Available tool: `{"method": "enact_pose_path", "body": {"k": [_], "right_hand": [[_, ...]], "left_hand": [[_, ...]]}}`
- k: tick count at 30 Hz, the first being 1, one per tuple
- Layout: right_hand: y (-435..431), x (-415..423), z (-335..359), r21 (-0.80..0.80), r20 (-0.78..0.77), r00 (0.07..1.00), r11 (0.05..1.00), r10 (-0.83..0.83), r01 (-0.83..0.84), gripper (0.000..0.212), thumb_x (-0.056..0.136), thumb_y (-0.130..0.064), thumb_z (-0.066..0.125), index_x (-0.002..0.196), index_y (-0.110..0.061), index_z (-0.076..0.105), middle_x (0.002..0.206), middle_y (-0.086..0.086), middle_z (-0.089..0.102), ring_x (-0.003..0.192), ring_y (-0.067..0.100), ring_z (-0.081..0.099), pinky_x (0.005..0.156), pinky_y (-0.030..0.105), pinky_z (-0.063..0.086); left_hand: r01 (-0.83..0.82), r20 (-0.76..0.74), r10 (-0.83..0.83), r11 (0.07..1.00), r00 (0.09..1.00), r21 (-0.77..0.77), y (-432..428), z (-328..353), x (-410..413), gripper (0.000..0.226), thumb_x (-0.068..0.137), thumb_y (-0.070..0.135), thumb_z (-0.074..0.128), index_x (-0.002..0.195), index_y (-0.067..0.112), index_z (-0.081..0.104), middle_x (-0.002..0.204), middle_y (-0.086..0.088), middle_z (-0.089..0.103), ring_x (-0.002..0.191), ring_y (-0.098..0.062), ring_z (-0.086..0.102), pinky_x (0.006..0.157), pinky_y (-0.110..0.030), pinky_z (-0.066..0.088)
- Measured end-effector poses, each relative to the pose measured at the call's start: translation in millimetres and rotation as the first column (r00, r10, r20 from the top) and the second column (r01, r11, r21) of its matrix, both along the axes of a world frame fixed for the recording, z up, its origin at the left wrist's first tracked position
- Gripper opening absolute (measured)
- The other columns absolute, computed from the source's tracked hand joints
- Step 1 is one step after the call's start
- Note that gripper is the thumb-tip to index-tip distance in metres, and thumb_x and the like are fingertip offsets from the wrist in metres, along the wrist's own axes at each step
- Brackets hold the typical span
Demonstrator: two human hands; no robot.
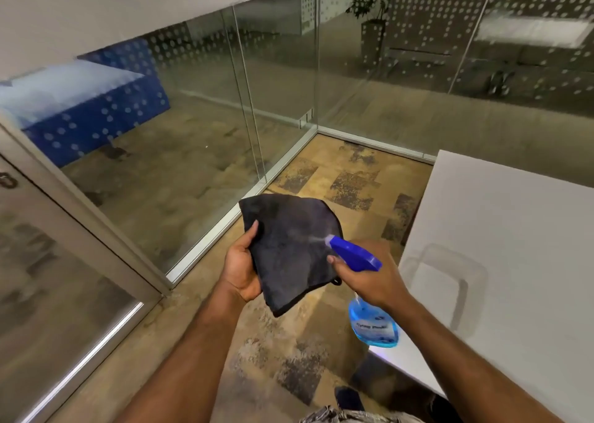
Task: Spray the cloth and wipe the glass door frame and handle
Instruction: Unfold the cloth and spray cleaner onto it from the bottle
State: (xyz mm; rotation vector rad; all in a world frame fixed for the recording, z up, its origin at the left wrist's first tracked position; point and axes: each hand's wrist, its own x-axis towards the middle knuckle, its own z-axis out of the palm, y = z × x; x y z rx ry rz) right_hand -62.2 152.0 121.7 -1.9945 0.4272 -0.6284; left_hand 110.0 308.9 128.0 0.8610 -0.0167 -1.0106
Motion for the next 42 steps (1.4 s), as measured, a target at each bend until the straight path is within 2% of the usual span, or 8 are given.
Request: {"method": "enact_pose_path", "body": {"k": [9, 13, 19, 23, 28, 32, 37, 42], "right_hand": [[0.3, 5.8, 9.9, -0.056, 0.097, 0.989, 0.993, 0.113, -0.108, 0.014, 0.084, -0.036, 0.074, 0.082, -0.029, 0.062, 0.067, -0.01, 0.06, 0.063, 0.019, 0.059, 0.056, 0.02, 0.048], [6.4, 3.6, 11.2, -0.077, 0.13, 0.985, 0.992, 0.112, -0.103, 0.023, 0.082, -0.043, 0.072, 0.091, -0.025, 0.061, 0.073, -0.006, 0.063, 0.07, 0.022, 0.061, 0.058, 0.03, 0.055], [16.0, 5.3, 4.0, -0.183, 0.07, 0.997, 0.983, 0.042, -0.029, 0.031, 0.082, -0.045, 0.069, 0.071, -0.017, 0.062, 0.06, -0.005, 0.059, 0.062, 0.018, 0.057, 0.056, 0.035, 0.05], [16.3, -0.6, -2.9, -0.117, 0.051, 0.999, 0.993, 0.008, -0.002, 0.024, 0.082, -0.038, 0.072, 0.076, -0.015, 0.066, 0.061, -0.003, 0.062, 0.062, 0.017, 0.06, 0.057, 0.032, 0.054], [3.5, -16.7, -1.5, 0.037, 0.085, 0.996, 0.999, 0.014, -0.017, 0.01, 0.087, -0.028, 0.075, 0.083, -0.026, 0.065, 0.072, -0.006, 0.064, 0.066, 0.012, 0.062, 0.056, 0.014, 0.047], [-19.0, -30.9, 4.5, 0.112, 0.145, 0.984, 0.99, -0.104, 0.088, 0.01, 0.085, -0.034, 0.073, 0.092, -0.029, 0.067, 0.077, 0.0, 0.068, 0.07, 0.02, 0.064, 0.056, 0.023, 0.05], [-60.0, -49.6, 16.3, 0.12, 0.225, 0.944, 0.968, -0.243, 0.22, 0.012, 0.084, -0.041, 0.071, 0.092, -0.049, 0.068, 0.078, -0.016, 0.07, 0.075, 0.006, 0.066, 0.059, 0.013, 0.051], [-98.1, -69.5, 8.6, 0.086, 0.212, 0.92, 0.945, -0.328, 0.317, 0.031, 0.089, -0.018, 0.071, 0.094, -0.049, 0.069, 0.082, -0.018, 0.072, 0.081, 0.012, 0.069, 0.066, 0.02, 0.056]], "left_hand": [[-0.025, 0.027, 0.025, 1.0, 0.999, 0.001, 7.4, 1.0, -1.0, 0.047, 0.089, 0.04, 0.058, 0.123, 0.009, 0.065, 0.111, -0.015, 0.074, 0.102, -0.032, 0.072, 0.086, -0.041, 0.057], [-0.03, 0.02, 0.029, 1.0, 0.999, 0.003, 5.1, 0.3, -3.8, 0.046, 0.089, 0.041, 0.059, 0.118, 0.008, 0.071, 0.114, -0.017, 0.073, 0.103, -0.033, 0.072, 0.091, -0.043, 0.053], [-0.032, 0.029, 0.031, 0.999, 0.999, 0.033, -0.8, -0.3, -10.0, 0.051, 0.091, 0.044, 0.056, 0.125, 0.007, 0.067, 0.119, -0.02, 0.071, 0.106, -0.034, 0.071, 0.09, -0.044, 0.055], [-0.049, 0.033, 0.048, 0.998, 0.998, 0.028, -1.2, -1.1, -10.2, 0.044, 0.089, 0.045, 0.056, 0.105, 0.011, 0.08, 0.112, -0.016, 0.075, 0.102, -0.031, 0.073, 0.085, -0.041, 0.058], [-0.065, 0.025, 0.064, 0.998, 0.998, 0.027, -4.0, -2.9, -10.6, 0.042, 0.09, 0.044, 0.056, 0.102, 0.013, 0.082, 0.112, -0.013, 0.075, 0.102, -0.029, 0.073, 0.083, -0.039, 0.059], [-0.065, 0.031, 0.065, 0.998, 0.997, 0.014, -5.7, -4.3, -11.1, 0.041, 0.091, 0.044, 0.055, 0.102, 0.015, 0.082, 0.111, -0.012, 0.075, 0.103, -0.029, 0.073, 0.087, -0.041, 0.057], [-0.048, 0.03, 0.047, 0.999, 0.998, 0.011, -12.8, -5.9, -13.5, 0.044, 0.099, 0.042, 0.049, 0.101, 0.014, 0.082, 0.107, -0.013, 0.077, 0.101, -0.029, 0.074, 0.078, -0.038, 0.061], [-0.067, 0.035, 0.066, 0.998, 0.997, 0.021, -20.6, -10.1, -15.1, 0.044, 0.101, 0.041, 0.047, 0.099, 0.015, 0.083, 0.106, -0.012, 0.077, 0.099, -0.029, 0.074, 0.078, -0.037, 0.061]]}}
